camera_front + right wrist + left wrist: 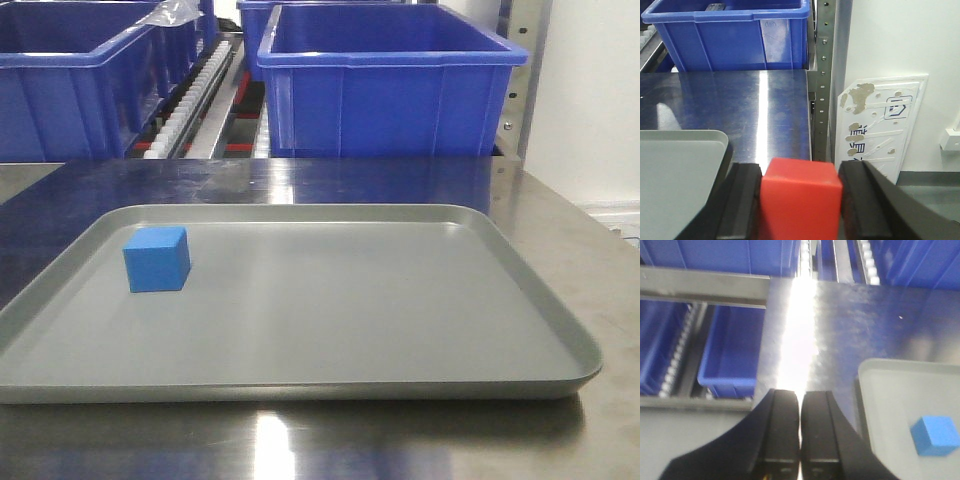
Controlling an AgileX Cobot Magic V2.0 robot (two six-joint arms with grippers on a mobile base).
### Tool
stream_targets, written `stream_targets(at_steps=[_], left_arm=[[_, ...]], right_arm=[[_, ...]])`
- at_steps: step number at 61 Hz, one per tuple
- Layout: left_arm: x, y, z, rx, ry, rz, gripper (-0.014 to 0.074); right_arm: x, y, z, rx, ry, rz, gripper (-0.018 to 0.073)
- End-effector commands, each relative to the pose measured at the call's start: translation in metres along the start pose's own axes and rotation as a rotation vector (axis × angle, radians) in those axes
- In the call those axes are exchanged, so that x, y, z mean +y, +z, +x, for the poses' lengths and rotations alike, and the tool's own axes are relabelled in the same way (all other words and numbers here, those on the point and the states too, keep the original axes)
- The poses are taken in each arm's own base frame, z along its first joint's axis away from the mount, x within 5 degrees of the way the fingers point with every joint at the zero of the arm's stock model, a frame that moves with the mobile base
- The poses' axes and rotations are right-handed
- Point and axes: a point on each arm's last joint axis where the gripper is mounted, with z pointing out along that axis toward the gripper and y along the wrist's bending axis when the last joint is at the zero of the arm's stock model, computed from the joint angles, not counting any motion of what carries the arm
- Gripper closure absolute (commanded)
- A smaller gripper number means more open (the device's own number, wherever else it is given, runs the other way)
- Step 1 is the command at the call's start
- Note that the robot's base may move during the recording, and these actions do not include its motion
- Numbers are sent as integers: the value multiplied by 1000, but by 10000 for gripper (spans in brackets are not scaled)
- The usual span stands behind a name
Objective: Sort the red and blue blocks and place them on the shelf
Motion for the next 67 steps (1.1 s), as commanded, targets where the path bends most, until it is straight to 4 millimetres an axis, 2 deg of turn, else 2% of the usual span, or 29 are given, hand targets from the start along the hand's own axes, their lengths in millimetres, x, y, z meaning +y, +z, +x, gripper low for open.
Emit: stream_targets(at_steps=[1,15,20,25,30,36,49,58,67], left_arm=[[-5,-5,-13,-42,-41,33,464],[-4,0,-4,68,-48,14,463],[-4,3,-4,102,-46,7,434],[-4,8,-5,139,-44,0,328],[-5,12,-7,161,-43,-5,173],[-7,18,-11,196,-62,-2,62],[-16,27,-32,292,-120,17,61],[-20,35,-50,293,-121,23,61],[-35,46,-58,315,-90,67,61]], right_arm=[[2,-3,-18,-119,-18,-16,510],[2,-3,-18,-119,-18,-16,510],[2,-3,-18,-119,-18,-16,510],[2,-3,-18,-119,-18,-16,510],[2,-3,-18,-119,-18,-16,510],[2,-3,-18,-119,-18,-16,510],[2,-3,-18,-119,-18,-16,510],[2,-3,-18,-119,-18,-16,510],[2,-3,-18,-119,-18,-16,510]])
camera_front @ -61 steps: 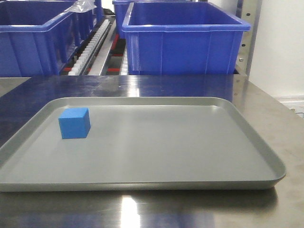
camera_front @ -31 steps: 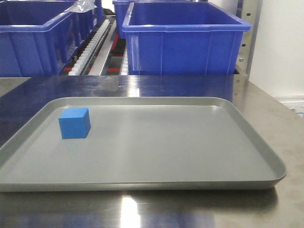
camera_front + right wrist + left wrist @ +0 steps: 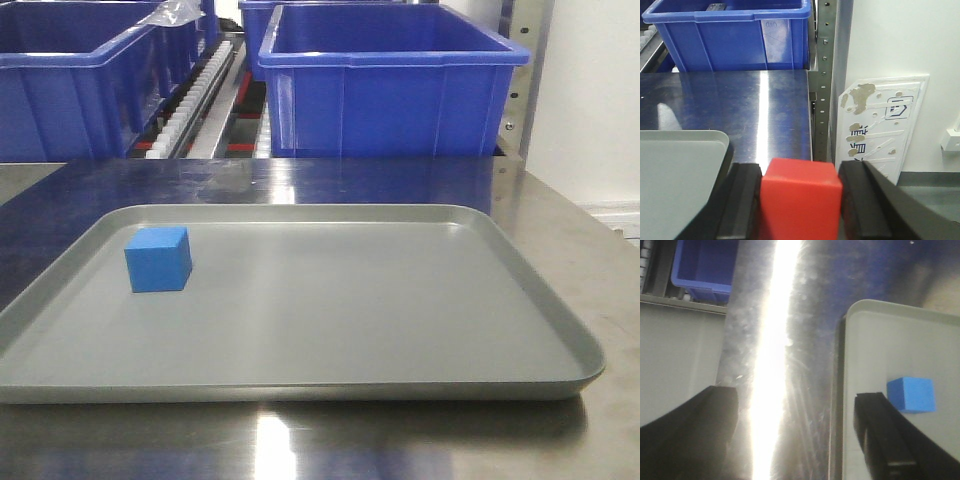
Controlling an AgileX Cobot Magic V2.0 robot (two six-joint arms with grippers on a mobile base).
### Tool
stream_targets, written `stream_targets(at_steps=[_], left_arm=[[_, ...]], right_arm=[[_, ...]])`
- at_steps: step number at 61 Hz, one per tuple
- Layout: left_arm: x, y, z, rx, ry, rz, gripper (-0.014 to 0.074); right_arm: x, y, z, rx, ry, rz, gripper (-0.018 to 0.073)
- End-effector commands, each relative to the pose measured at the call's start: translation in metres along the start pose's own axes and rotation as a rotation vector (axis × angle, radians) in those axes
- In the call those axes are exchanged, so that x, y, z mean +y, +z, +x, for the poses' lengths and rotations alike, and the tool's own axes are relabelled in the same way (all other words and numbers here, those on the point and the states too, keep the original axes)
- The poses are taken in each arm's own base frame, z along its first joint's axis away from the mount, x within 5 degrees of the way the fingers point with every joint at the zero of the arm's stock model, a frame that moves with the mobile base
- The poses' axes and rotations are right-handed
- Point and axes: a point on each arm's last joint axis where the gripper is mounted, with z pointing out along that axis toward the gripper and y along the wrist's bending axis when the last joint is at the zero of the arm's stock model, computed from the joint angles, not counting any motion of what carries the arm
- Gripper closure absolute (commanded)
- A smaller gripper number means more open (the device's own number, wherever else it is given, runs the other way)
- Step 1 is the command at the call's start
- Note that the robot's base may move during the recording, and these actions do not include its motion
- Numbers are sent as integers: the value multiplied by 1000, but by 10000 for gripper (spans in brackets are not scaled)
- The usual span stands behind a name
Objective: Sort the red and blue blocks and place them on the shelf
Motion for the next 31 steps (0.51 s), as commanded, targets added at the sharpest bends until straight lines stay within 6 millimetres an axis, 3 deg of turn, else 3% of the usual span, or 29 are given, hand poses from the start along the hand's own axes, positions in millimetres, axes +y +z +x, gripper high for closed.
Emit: stream_targets(at_steps=[1,31], left_arm=[[-16,-4,-16,-62,23,59,61],[-91,50,-20,74,173,192,61]], right_arm=[[2,-3,-18,-119,-18,-16,510],[2,-3,-18,-119,-18,-16,510]])
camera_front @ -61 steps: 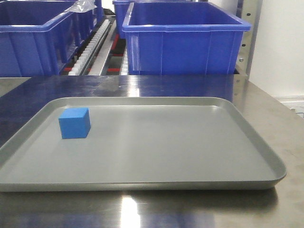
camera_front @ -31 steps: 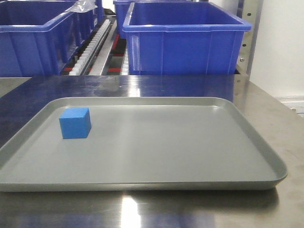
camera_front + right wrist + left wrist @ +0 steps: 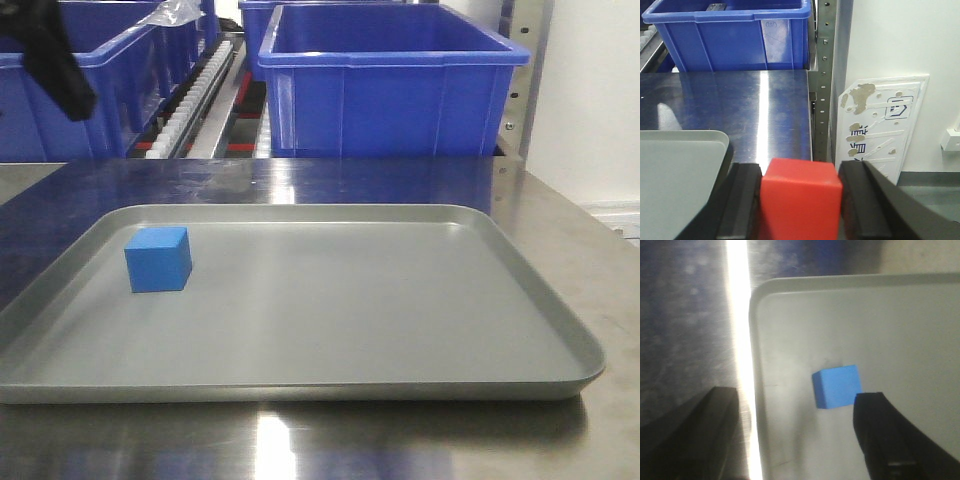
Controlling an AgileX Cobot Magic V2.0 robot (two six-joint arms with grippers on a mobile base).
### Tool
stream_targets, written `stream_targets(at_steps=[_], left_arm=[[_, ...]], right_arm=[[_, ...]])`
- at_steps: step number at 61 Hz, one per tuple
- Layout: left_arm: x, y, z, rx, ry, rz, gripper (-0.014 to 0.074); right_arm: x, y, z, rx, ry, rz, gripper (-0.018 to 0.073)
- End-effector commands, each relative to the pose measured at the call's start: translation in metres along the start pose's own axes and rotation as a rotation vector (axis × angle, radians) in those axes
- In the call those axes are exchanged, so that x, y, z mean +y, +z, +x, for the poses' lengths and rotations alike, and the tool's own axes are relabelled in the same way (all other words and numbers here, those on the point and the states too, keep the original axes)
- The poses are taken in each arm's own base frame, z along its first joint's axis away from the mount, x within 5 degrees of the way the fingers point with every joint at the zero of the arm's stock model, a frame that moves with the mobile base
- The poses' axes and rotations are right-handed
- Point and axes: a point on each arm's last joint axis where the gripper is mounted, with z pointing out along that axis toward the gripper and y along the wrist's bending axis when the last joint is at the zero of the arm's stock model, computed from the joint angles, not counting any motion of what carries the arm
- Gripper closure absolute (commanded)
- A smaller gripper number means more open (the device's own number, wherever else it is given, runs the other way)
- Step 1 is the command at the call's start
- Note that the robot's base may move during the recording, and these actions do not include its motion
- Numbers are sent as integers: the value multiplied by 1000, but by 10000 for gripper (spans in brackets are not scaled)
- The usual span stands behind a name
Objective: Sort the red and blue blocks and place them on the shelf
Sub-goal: 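Move the left gripper down over the blue cube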
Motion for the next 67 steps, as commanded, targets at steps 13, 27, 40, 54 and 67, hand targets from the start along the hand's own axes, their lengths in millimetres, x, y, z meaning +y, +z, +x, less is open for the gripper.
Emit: stream_targets(at_steps=[13,27,40,54,67], left_arm=[[-37,18,-11,-44,42,87,61],[-47,38,-5,8,32,82,61],[-45,51,-2,42,13,65,61],[-45,62,-1,67,-10,52,61],[-44,75,2,91,-10,39,61]], right_arm=[[2,-3,-18,-119,-18,-16,510],[2,-3,-18,-119,-18,-16,510],[2,-3,-18,-119,-18,-16,510],[2,-3,-18,-119,-18,-16,510],[2,-3,-18,-119,-18,-16,510]])
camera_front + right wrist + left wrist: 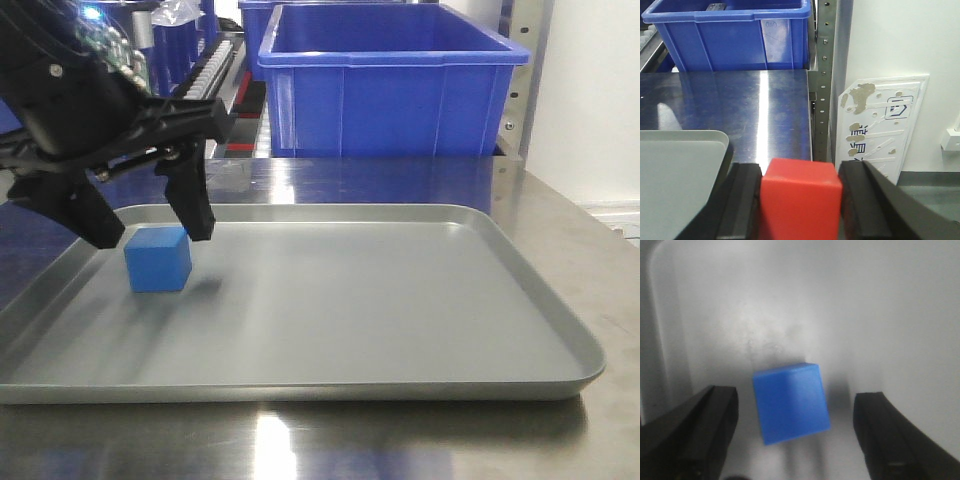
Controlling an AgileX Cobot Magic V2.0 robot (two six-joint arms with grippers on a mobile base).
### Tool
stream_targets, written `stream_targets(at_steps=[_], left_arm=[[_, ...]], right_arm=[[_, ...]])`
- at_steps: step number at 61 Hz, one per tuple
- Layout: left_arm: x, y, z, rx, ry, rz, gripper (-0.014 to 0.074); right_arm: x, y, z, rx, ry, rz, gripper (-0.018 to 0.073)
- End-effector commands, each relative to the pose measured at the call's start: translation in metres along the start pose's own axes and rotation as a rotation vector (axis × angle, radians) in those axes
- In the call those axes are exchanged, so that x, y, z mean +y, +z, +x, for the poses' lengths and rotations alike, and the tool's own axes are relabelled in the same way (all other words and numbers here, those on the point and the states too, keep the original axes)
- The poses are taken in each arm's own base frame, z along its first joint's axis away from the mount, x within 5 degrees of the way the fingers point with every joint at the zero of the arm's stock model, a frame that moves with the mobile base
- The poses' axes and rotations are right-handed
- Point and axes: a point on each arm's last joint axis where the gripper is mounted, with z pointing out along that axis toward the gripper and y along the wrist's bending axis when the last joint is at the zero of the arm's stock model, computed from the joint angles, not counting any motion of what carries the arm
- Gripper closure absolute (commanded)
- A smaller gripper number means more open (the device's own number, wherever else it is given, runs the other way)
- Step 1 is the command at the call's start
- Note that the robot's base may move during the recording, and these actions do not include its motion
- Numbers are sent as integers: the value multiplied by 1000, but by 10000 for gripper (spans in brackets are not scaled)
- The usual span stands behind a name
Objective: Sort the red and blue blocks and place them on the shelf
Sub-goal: 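Move the left gripper down over the blue cube, then close the left gripper on the blue cube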
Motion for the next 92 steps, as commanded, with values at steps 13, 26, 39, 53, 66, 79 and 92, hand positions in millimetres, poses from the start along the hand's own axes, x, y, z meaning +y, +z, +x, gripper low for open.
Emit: stream_targets(at_steps=[13,26,39,53,66,79,92], left_arm=[[-8,-5,-11,-68,-4,32,61],[-7,0,-10,-60,-9,28,62],[-7,0,-11,-61,-9,29,66],[-7,0,-10,-59,-11,30,113],[-7,0,-10,-55,-11,28,237],[-7,0,-9,-47,-13,27,446],[-8,-5,-9,-53,-6,31,472]], right_arm=[[2,-3,-18,-119,-18,-16,510],[2,-3,-18,-119,-18,-16,510],[2,-3,-18,-119,-18,-16,510],[2,-3,-18,-119,-18,-16,510],[2,-3,-18,-119,-18,-16,510],[2,-3,-18,-119,-18,-16,510],[2,-3,-18,-119,-18,-16,510]])
